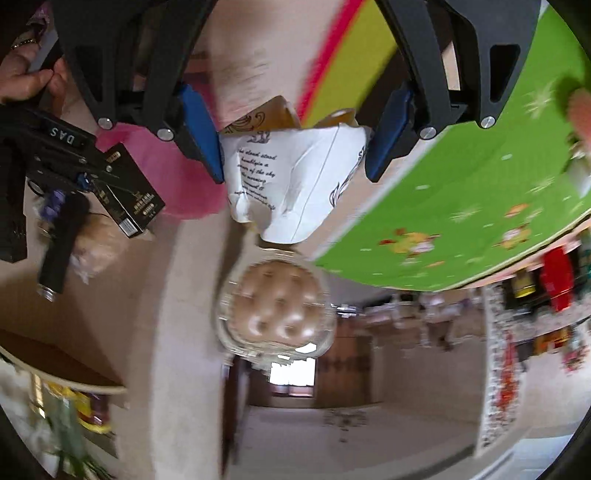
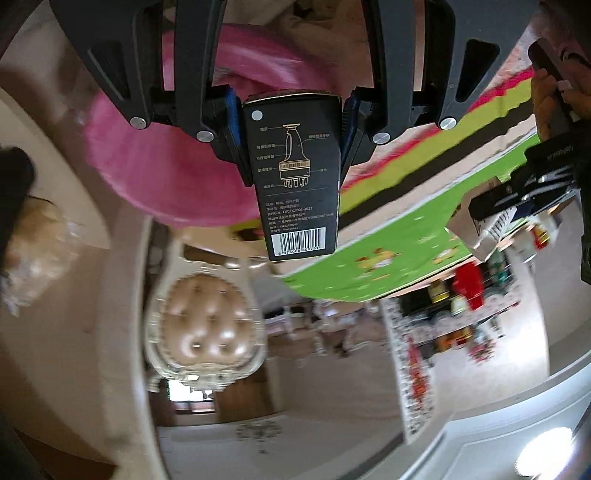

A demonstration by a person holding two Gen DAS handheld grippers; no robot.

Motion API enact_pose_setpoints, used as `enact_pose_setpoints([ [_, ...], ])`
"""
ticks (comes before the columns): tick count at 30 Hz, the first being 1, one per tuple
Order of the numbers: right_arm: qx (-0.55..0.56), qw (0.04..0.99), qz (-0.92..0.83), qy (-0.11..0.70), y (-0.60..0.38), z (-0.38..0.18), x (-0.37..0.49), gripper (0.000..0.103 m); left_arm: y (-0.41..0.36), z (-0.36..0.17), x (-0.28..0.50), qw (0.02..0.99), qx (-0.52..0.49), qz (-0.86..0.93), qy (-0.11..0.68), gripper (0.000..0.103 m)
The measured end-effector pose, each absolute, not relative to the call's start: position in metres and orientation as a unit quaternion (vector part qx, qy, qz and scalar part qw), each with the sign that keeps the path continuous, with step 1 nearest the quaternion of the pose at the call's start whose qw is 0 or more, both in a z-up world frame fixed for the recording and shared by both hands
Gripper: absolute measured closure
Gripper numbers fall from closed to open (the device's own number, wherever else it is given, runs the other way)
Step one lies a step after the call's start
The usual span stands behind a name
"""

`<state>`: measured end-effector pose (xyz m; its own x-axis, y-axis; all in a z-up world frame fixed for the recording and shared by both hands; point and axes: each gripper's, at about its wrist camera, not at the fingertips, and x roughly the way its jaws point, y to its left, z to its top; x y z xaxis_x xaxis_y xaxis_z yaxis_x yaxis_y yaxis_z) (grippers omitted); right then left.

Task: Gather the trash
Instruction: 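Carry the wrapper and black box to the pink bin and release both, then move both tools back over the table toward the remaining trash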

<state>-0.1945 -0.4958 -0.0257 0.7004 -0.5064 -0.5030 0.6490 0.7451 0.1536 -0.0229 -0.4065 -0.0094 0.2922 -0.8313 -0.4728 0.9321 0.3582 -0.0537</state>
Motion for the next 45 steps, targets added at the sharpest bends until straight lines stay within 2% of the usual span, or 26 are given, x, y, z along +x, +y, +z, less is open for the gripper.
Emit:
enact_pose_setpoints([
  [10, 0.192, 0.880, -0.380, 0.210, -0.547, -0.041, -0.255, 0.061, -0.499, -0.032, -0.077, 0.730, 0.149, -0.624, 0.235, 0.029],
  [20, 0.202, 0.874, -0.384, 0.218, -0.564, -0.054, -0.261, 0.060, -0.557, -0.052, -0.087, 0.701, 0.162, -0.644, 0.260, 0.027],
  [21, 0.202, 0.875, -0.383, 0.217, -0.567, -0.055, -0.260, 0.060, -0.559, -0.053, -0.086, 0.700, 0.163, -0.644, 0.263, 0.027],
  [23, 0.203, 0.874, -0.385, 0.216, -0.569, -0.053, -0.254, 0.049, -0.562, -0.057, -0.082, 0.699, 0.166, -0.641, 0.270, 0.025],
  [24, 0.203, 0.874, -0.387, 0.215, -0.569, -0.052, -0.255, 0.038, -0.561, -0.059, -0.080, 0.700, 0.167, -0.639, 0.271, 0.024],
  [25, 0.201, 0.875, -0.389, 0.209, -0.569, -0.050, -0.255, 0.034, -0.559, -0.059, -0.078, 0.701, 0.168, -0.638, 0.271, 0.020],
  [32, 0.190, 0.877, -0.391, 0.205, -0.562, -0.041, -0.251, 0.034, -0.514, -0.046, -0.047, 0.743, 0.156, -0.604, 0.241, 0.005],
  [36, 0.192, 0.884, -0.372, 0.208, -0.556, -0.039, -0.234, 0.034, -0.478, -0.036, -0.015, 0.775, 0.135, -0.568, 0.241, 0.005],
  [38, 0.179, 0.894, -0.351, 0.211, -0.548, -0.035, -0.213, 0.030, -0.463, -0.031, -0.001, 0.789, 0.133, -0.550, 0.238, 0.005],
  [40, 0.158, 0.906, -0.332, 0.211, -0.538, -0.029, -0.187, 0.021, -0.443, -0.026, 0.016, 0.810, 0.136, -0.521, 0.231, 0.005],
  [45, 0.131, 0.935, -0.254, 0.210, -0.515, -0.013, -0.113, 0.018, -0.390, -0.011, 0.053, 0.860, 0.146, -0.443, 0.207, 0.005],
])
